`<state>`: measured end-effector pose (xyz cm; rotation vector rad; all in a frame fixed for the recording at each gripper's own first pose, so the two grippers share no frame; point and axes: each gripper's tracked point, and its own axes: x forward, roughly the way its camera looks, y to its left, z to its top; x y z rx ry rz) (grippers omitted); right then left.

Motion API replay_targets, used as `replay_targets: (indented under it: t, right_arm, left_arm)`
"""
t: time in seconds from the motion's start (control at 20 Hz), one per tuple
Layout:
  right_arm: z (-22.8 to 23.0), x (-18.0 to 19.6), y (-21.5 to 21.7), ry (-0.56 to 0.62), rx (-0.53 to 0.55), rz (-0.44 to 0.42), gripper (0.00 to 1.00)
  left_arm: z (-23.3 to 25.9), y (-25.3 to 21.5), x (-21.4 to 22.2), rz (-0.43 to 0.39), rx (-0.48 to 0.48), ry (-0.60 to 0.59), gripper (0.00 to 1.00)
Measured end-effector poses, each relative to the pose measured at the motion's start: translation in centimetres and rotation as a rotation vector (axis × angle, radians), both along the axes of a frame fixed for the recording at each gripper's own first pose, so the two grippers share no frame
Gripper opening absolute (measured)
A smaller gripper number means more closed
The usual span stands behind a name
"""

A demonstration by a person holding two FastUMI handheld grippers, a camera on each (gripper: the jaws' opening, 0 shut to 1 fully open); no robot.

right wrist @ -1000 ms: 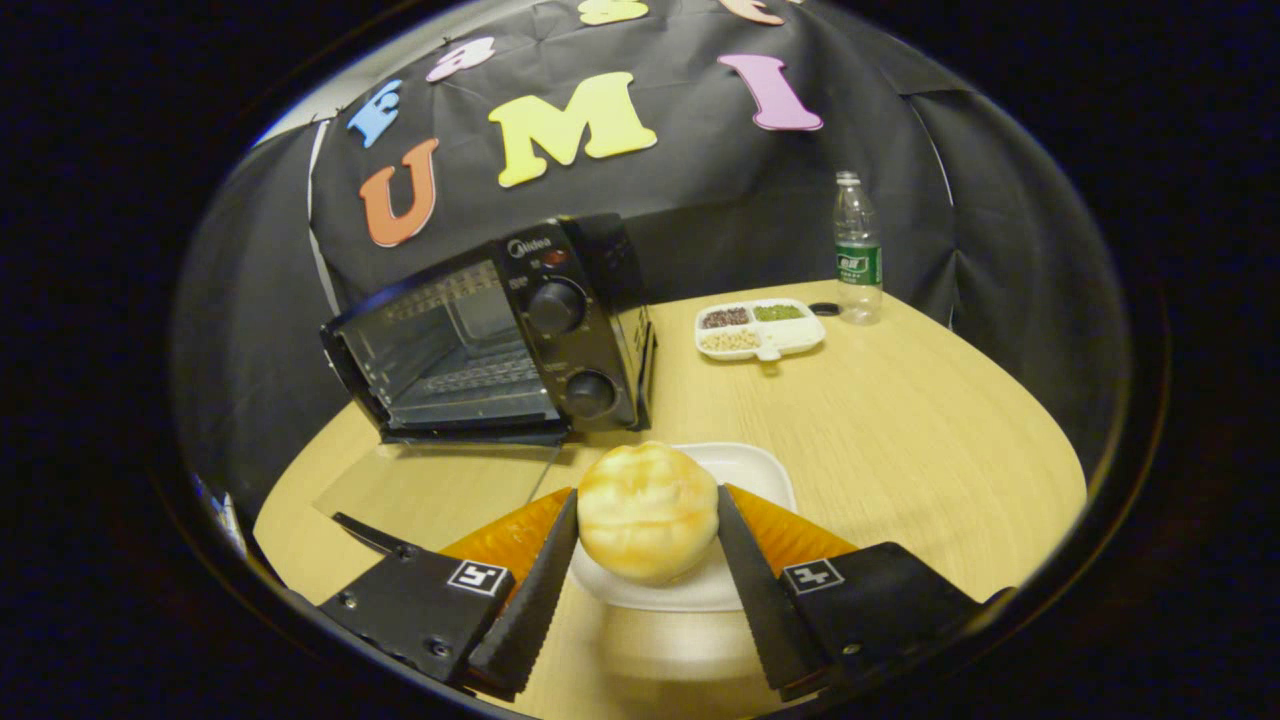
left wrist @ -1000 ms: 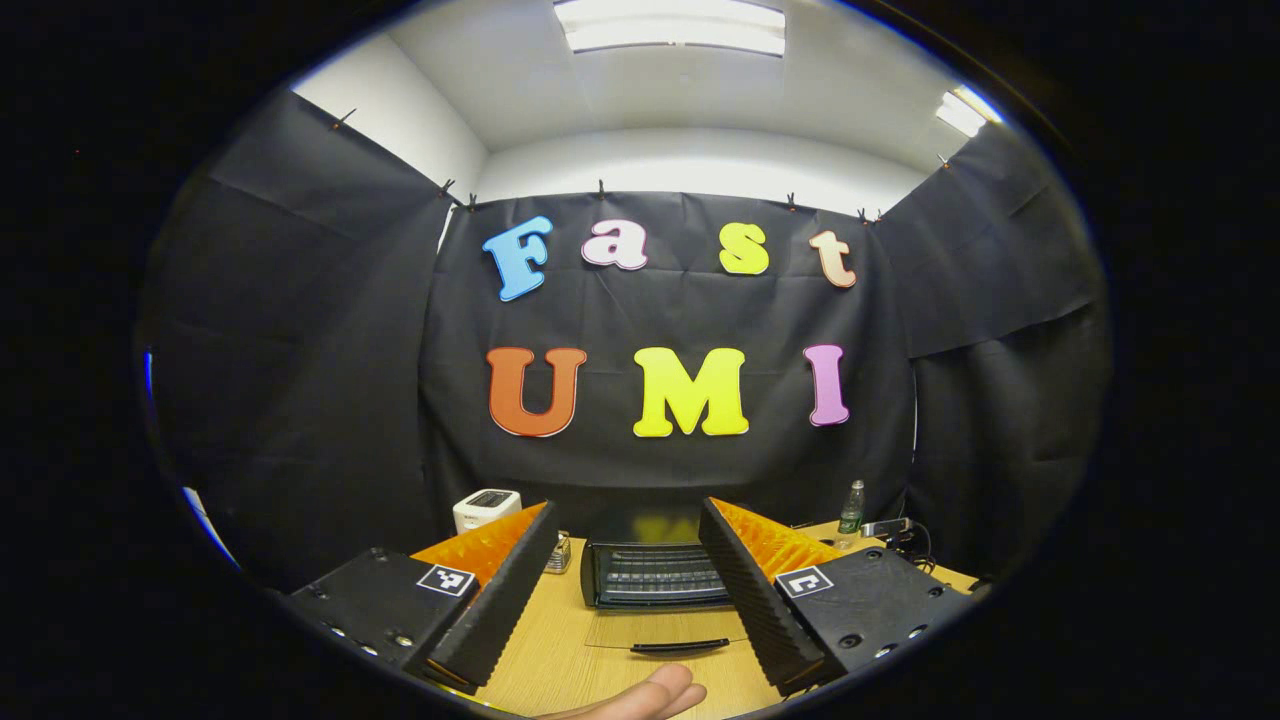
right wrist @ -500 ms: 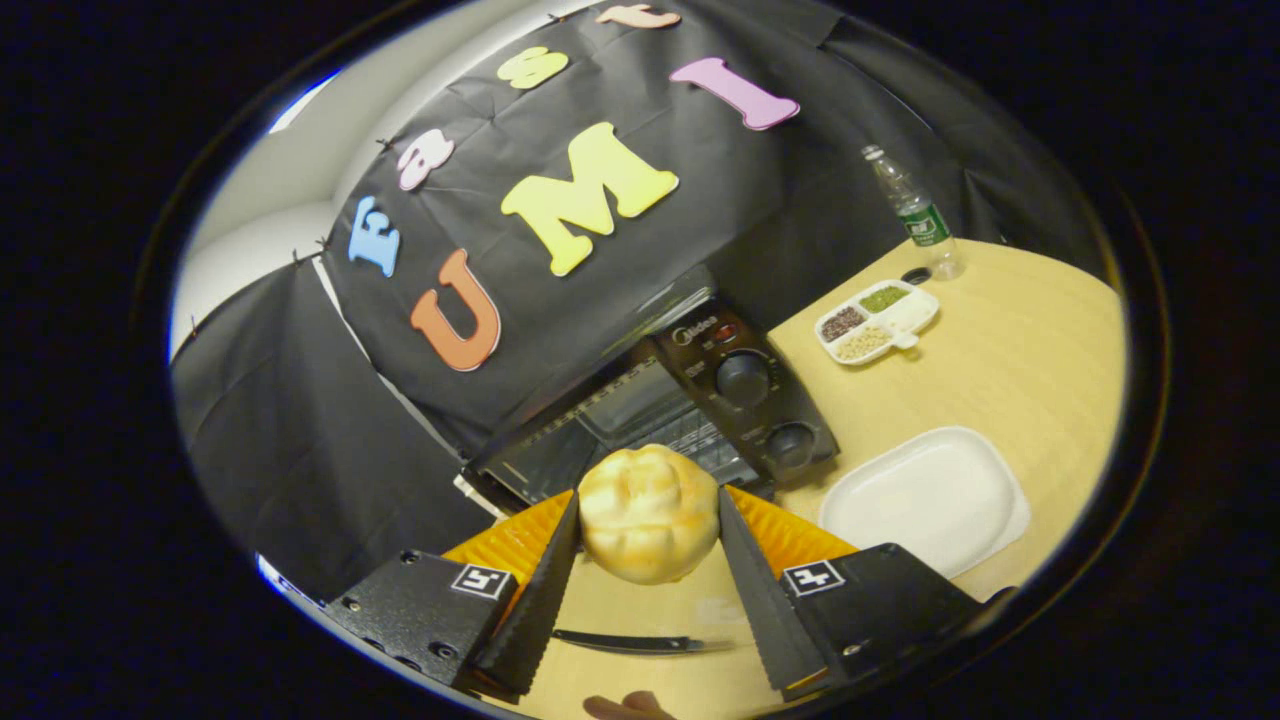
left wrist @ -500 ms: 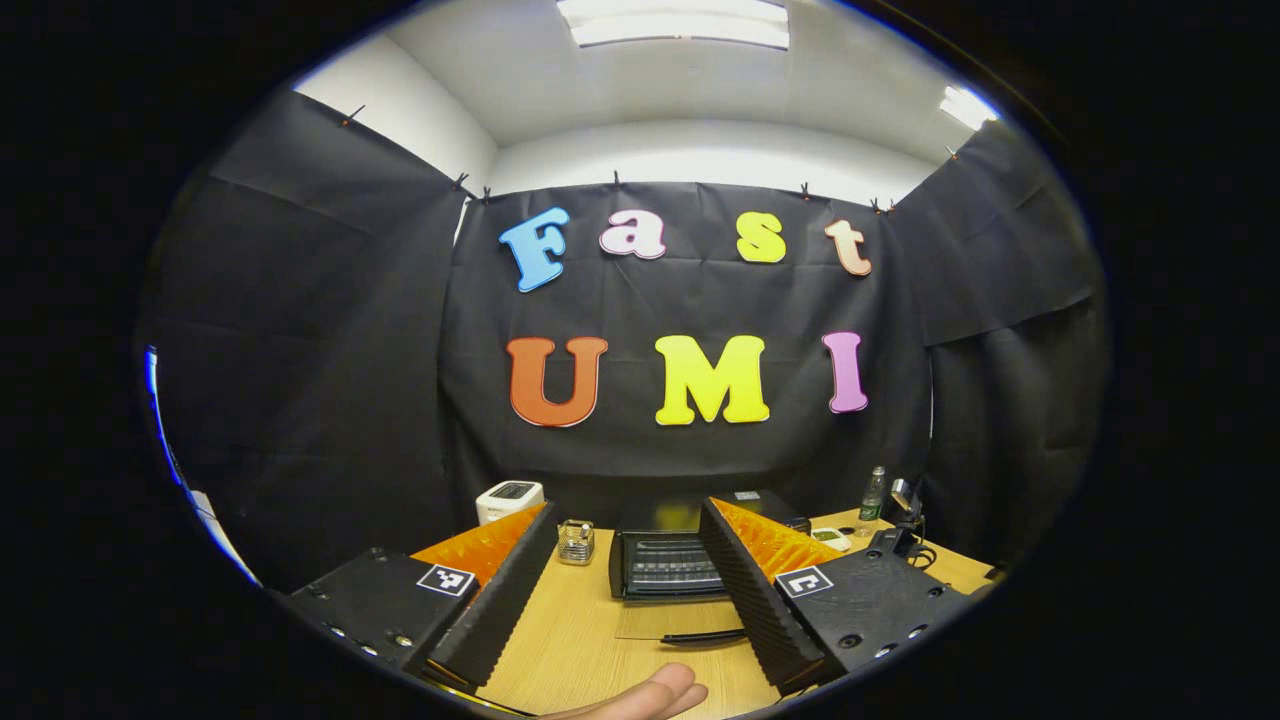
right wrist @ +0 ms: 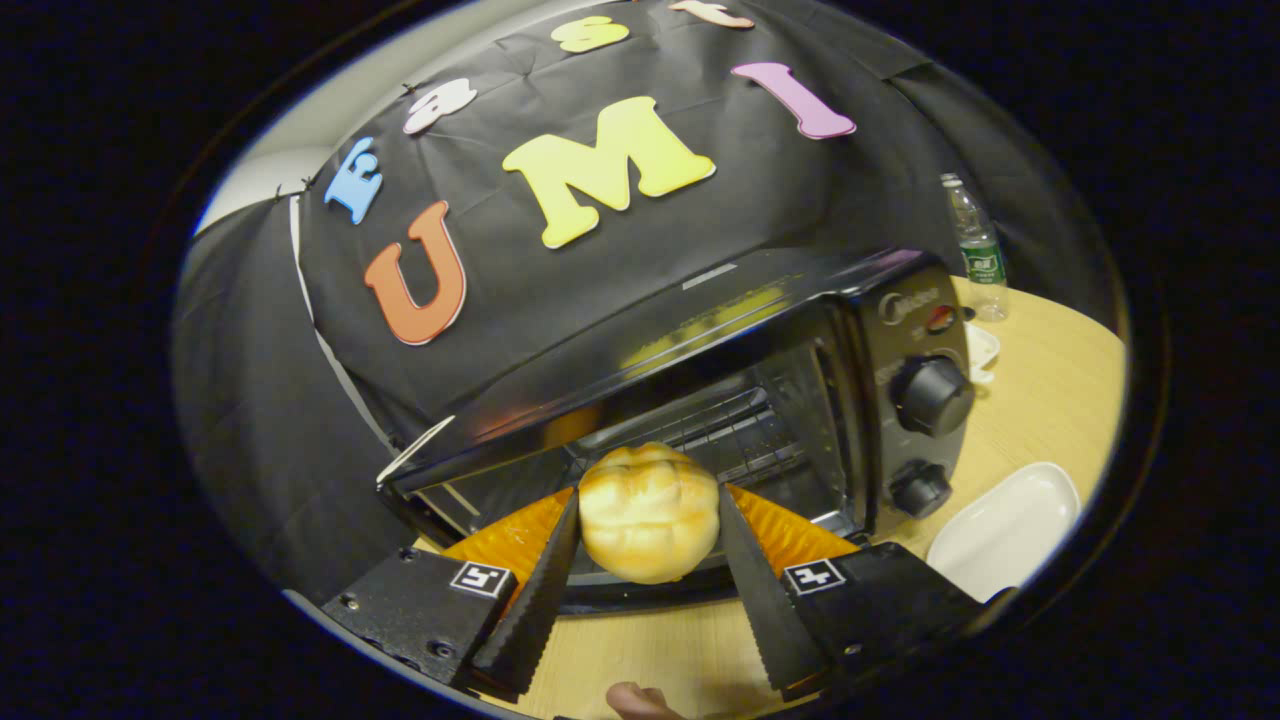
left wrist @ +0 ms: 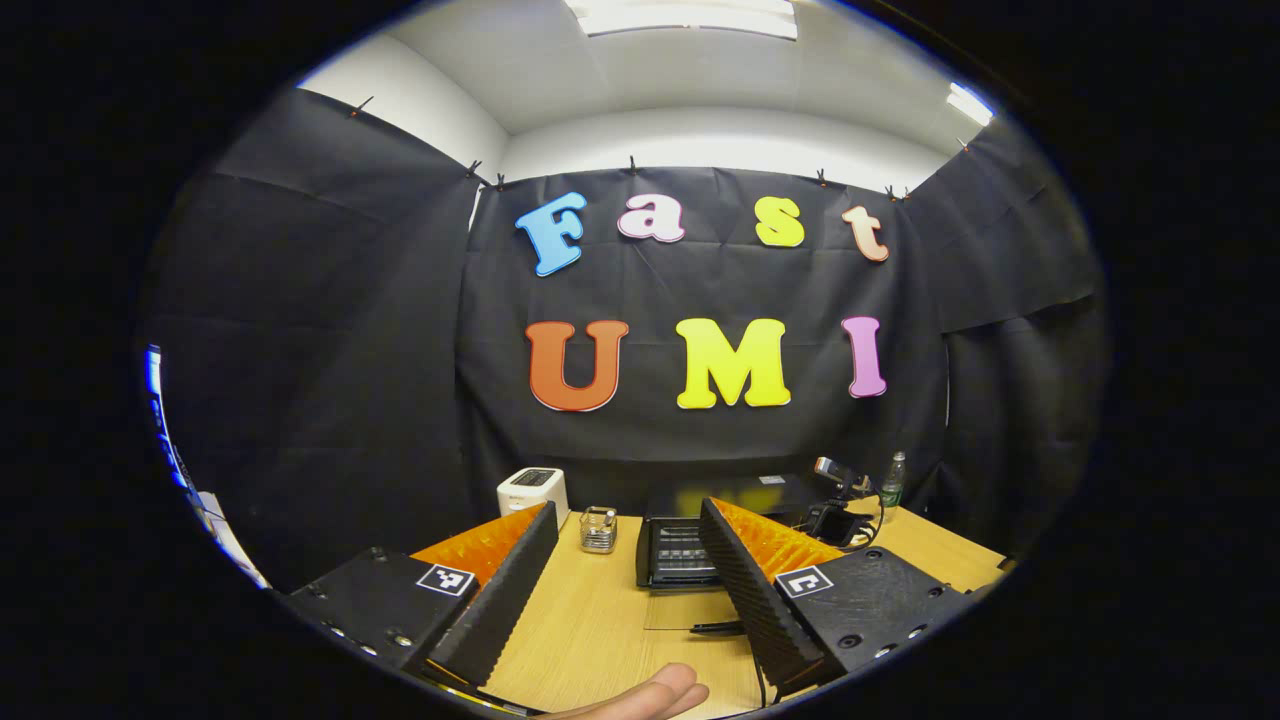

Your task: Open the electric oven with the left hand, put the food in, and close the electric oven.

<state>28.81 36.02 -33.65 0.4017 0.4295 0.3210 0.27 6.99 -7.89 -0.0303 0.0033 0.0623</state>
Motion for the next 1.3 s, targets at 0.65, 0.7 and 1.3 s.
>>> replay_targets:
  t: [0.65,0.7,1.3]
  right_arm:
    - [-0.4,2.2,2.1,-0.073,-0.101,0.080,0.93]
    - [-0.1,1.7,1.8,-0.071,-0.106,0.093,0.93]
    - [9.8,-10.2,-9.4,-0.235,-0.197,0.188,0.93]
  left_arm:
    - [-2.5,0.8,1.6,0.006,-0.042,0.057,0.94]
    - [-2.8,0.5,1.7,-0.001,-0.046,0.064,0.94]
    - [-8.9,-4.1,4.1,-0.056,-0.053,0.197,0.94]
